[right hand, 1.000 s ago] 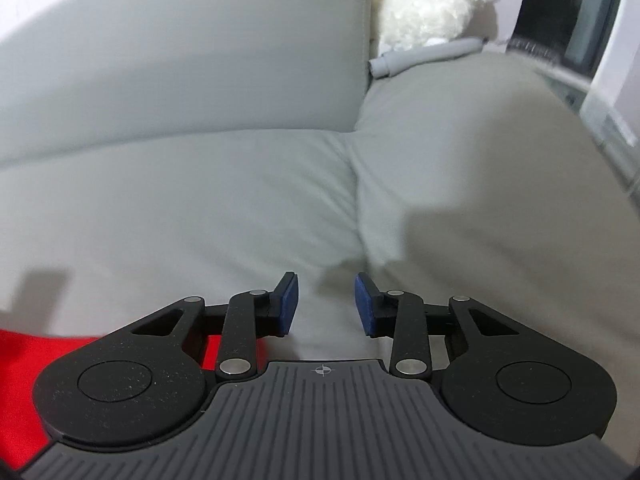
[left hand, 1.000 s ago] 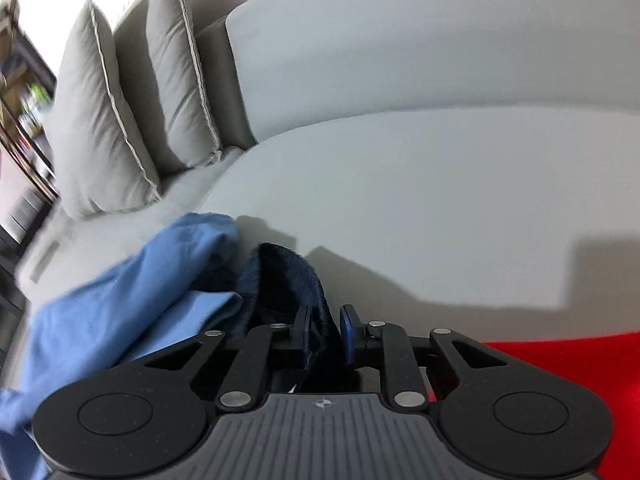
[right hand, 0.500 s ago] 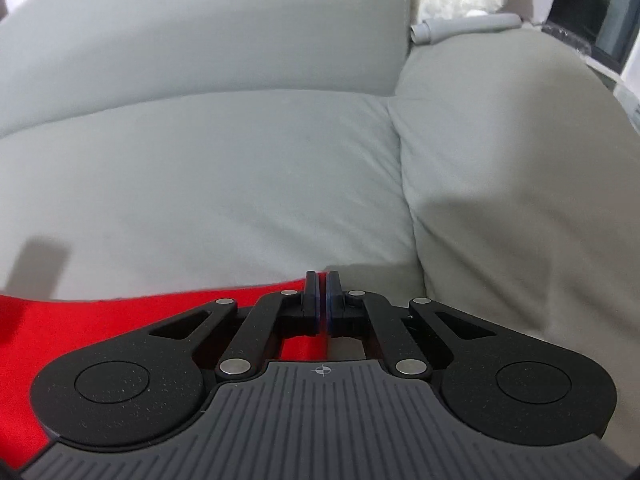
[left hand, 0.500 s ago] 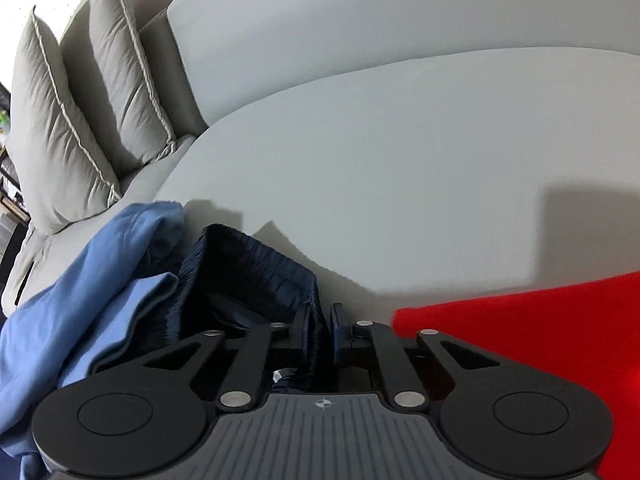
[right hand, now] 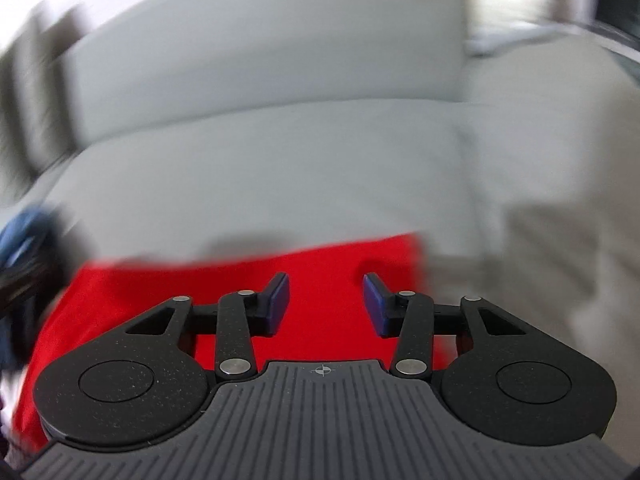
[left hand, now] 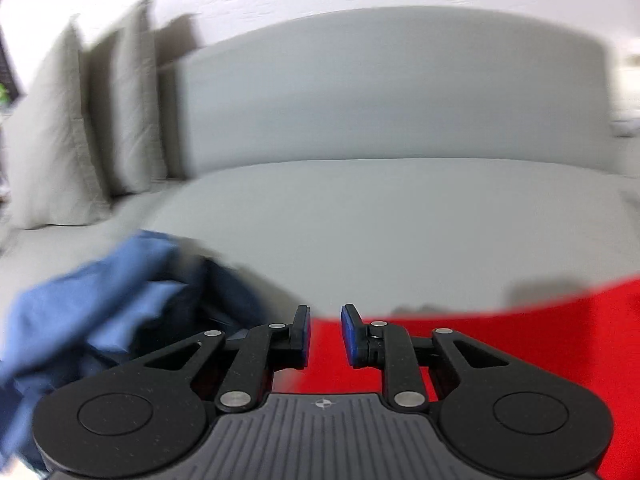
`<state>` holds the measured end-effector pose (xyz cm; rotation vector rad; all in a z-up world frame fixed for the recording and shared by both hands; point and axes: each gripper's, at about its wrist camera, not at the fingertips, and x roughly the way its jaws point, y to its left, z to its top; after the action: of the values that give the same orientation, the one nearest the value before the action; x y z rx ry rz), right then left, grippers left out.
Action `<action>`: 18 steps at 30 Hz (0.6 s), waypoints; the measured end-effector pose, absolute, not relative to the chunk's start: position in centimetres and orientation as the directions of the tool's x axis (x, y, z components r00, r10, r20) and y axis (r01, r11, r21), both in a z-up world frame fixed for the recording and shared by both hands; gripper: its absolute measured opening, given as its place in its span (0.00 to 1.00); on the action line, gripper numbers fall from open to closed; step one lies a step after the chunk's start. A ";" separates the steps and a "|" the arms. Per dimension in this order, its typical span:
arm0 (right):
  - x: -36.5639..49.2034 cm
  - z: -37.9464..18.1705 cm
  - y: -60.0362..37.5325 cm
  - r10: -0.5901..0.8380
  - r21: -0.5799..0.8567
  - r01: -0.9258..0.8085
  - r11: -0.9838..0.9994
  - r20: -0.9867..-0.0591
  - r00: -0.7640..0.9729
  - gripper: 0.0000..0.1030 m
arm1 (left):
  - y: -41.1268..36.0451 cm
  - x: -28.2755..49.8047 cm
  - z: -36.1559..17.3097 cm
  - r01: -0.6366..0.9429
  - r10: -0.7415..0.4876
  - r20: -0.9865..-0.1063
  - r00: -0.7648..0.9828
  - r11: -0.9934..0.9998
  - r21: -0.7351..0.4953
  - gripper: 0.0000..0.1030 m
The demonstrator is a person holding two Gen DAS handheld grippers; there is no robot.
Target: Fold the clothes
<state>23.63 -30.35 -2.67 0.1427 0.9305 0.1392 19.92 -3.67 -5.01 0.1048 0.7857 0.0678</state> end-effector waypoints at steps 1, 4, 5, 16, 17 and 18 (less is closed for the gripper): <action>23.2 -3.4 -28.6 0.214 0.181 -0.115 0.977 -0.793 0.571 0.31 | -5.2 19.2 -5.5 0.029 0.051 -0.712 0.700 0.995 0.100 0.20; 22.7 -5.2 -25.6 0.263 0.187 -0.193 0.963 -0.798 0.542 0.28 | -8.4 18.2 -7.8 0.130 -0.009 -0.729 0.685 0.985 0.110 0.20; 22.9 -5.8 -25.6 0.250 0.166 -0.200 0.966 -0.801 0.545 0.27 | -8.7 18.3 -8.7 0.142 0.003 -0.743 0.669 0.981 0.132 0.20; 21.3 -5.9 -31.8 -0.051 -0.109 -0.077 0.991 -0.845 0.532 0.32 | -1.8 16.7 -9.0 0.033 0.125 -0.776 0.618 0.982 0.185 0.23; 21.0 -5.7 -32.8 -0.082 -0.121 -0.042 0.992 -0.851 0.518 0.32 | -1.5 16.4 -8.8 0.038 0.114 -0.779 0.617 0.984 0.174 0.23; 20.6 -5.5 -33.7 -0.113 -0.136 -0.011 0.991 -0.860 0.498 0.33 | -1.1 15.8 -8.3 0.040 0.108 -0.783 0.613 0.985 0.167 0.23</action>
<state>20.64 -33.68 -5.45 -0.1295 1.0480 -0.0617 15.84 -1.09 -8.35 0.1742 0.9120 0.0390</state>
